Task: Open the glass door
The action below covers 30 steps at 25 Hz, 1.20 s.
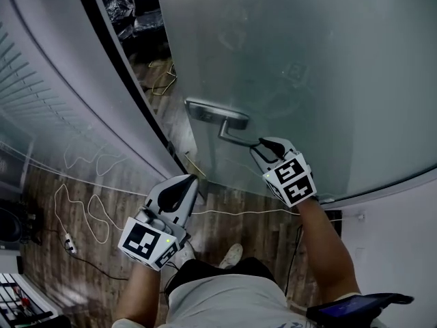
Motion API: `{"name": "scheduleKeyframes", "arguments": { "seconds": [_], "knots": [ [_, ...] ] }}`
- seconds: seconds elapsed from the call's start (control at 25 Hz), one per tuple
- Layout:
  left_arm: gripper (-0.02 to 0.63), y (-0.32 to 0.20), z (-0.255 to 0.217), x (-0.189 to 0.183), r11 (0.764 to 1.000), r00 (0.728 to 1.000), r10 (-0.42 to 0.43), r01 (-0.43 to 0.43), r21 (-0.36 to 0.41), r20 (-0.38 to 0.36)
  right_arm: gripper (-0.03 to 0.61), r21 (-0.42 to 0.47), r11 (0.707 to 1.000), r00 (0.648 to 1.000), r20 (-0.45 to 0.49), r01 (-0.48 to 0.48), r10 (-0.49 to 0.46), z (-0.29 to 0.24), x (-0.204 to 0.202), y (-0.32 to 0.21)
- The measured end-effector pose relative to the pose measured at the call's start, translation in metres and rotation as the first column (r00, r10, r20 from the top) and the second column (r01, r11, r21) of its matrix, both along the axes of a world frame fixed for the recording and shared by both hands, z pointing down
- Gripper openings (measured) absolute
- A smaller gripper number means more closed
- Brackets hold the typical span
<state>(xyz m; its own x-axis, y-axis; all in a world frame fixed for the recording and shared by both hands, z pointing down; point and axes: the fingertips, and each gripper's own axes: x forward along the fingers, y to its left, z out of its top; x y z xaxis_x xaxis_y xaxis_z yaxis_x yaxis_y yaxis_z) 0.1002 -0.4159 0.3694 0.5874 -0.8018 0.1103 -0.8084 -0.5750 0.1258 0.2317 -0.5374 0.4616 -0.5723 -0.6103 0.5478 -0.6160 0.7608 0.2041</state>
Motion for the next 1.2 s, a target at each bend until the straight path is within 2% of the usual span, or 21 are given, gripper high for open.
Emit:
{"name": "scheduleKeyframes", "arguments": {
  "seconds": [0.68, 0.92, 1.2],
  "knots": [
    [0.0, 0.018, 0.039, -0.012, 1.0, 1.0, -0.021, 0.021, 0.012, -0.011, 0.124, 0.045, 0.995, 0.995, 0.047, -0.087, 0.085, 0.035, 0.006, -0.033],
    [0.0, -0.01, 0.02, 0.0, 0.999, 0.999, -0.049, 0.049, 0.014, 0.0, 0.124, 0.048, 0.994, 0.994, 0.054, -0.095, 0.093, 0.018, 0.02, -0.084],
    [0.0, -0.008, 0.023, 0.006, 0.997, 0.997, -0.079, 0.079, 0.015, -0.013, 0.121, 0.058, 0.99, 0.991, 0.055, -0.127, 0.124, 0.022, 0.033, -0.114]
  ]
}}
